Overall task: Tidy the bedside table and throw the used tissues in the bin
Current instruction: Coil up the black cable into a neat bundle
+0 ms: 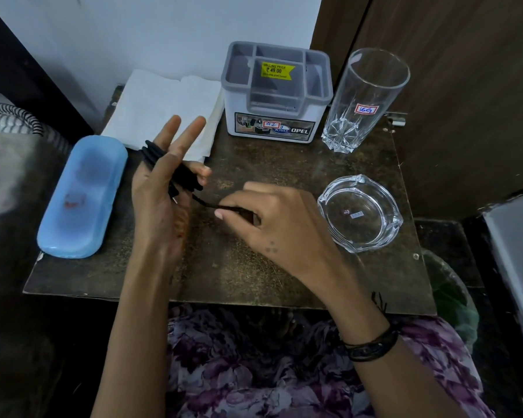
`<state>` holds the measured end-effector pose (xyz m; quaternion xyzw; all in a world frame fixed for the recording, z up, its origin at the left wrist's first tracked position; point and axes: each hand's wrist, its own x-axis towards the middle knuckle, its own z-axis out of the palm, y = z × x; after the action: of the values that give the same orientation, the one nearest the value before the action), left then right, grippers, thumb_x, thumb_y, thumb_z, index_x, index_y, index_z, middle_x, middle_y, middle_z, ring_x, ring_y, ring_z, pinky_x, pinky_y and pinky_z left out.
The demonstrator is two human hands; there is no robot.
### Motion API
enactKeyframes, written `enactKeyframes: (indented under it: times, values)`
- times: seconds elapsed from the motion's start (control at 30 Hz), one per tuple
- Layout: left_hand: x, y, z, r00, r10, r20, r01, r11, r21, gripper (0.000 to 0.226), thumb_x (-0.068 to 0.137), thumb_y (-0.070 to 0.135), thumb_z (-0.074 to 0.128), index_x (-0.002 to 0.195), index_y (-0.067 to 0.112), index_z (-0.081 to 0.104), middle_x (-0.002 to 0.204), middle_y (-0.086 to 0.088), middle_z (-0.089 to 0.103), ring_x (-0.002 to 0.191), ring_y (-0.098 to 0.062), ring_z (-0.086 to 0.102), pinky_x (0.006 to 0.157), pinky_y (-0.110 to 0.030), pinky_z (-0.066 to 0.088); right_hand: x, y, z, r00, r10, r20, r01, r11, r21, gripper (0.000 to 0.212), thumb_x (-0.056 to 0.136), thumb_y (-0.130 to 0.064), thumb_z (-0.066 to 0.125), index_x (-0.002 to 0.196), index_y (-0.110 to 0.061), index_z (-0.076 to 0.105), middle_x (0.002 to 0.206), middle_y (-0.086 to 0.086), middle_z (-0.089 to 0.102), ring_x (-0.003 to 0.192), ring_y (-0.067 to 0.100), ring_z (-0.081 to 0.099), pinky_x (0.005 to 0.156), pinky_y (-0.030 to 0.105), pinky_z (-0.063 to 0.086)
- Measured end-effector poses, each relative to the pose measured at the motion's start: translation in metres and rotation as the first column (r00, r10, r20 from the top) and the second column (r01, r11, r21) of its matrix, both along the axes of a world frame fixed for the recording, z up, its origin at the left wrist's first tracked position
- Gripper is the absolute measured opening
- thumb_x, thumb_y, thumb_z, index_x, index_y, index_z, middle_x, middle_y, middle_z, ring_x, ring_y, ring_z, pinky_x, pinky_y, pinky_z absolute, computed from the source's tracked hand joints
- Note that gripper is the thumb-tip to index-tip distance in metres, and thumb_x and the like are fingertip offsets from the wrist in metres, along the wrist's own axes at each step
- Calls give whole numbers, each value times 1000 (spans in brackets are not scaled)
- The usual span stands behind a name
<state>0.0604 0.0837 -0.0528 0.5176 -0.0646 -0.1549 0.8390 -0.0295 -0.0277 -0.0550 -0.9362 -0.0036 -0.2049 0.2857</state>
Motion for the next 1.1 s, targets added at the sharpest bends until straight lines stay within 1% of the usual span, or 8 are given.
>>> enactKeyframes:
  times: [0.1,0.2,0.47,0.6,0.73,0.87,0.97,1.1]
  values:
    - [2,0,-1,999,32,-30,-32,999,-9,38,93,1,38,130,2,44,108,-1,72,50,-5,54,57,-15,44,-1,-5,0,994,4,105,-4,1000,-4,15,84,-27,66,85,-15,74,71,-3,64,61,2,48,48,33,50]
    - [4,0,-4,994,55,-91,-64,993,-95,35,93,-1,37,126,1,47,105,-3,73,54,-3,55,58,-15,45,-3,-8,1,983,34,182,-30,999,-23,14,84,-25,68,84,-12,74,71,-2,65,65,6,55,51,31,51]
    - [11,13,-8,935,-17,-355,-187,827,-530,34,80,-10,39,113,-8,48,102,-16,72,70,-10,66,59,-12,50,-2,-15,0,986,15,165,-5,998,-59,16,86,-27,66,85,-13,74,72,-2,66,65,10,60,48,32,52]
    - [13,9,-11,961,74,-265,-154,943,-295,35,93,-4,32,123,-3,48,101,-7,74,95,-11,69,74,-15,52,-3,-16,0,977,10,213,12,995,-102,17,86,-26,66,83,-12,74,71,-1,65,65,10,59,50,31,51]
    - [12,5,-13,998,60,-27,-58,997,49,36,91,-6,35,123,2,49,92,0,75,91,-13,70,75,-18,53,-3,-16,0,960,-15,279,51,991,-122,16,84,-26,68,82,-11,74,70,-1,65,65,9,59,53,28,50]
    - [4,3,-13,966,-219,138,169,937,305,36,88,-6,38,112,14,58,86,3,75,74,-11,69,67,-18,53,-4,-18,1,940,-76,332,118,987,-107,15,84,-25,70,84,-11,74,71,2,65,66,12,60,55,27,49]
    - [-3,1,-7,915,-376,144,287,860,421,30,92,0,39,101,14,64,64,1,71,53,-13,61,55,-18,50,-4,-22,3,932,-106,347,131,990,-49,15,84,-22,70,88,-8,73,75,4,66,69,14,61,62,22,49]
    - [-6,2,-3,846,-527,77,448,782,433,32,91,37,48,81,14,68,54,-5,65,38,-12,49,49,-17,44,-4,-25,3,948,-106,301,96,994,46,18,84,-17,68,96,-4,71,84,7,67,78,12,61,72,12,45]
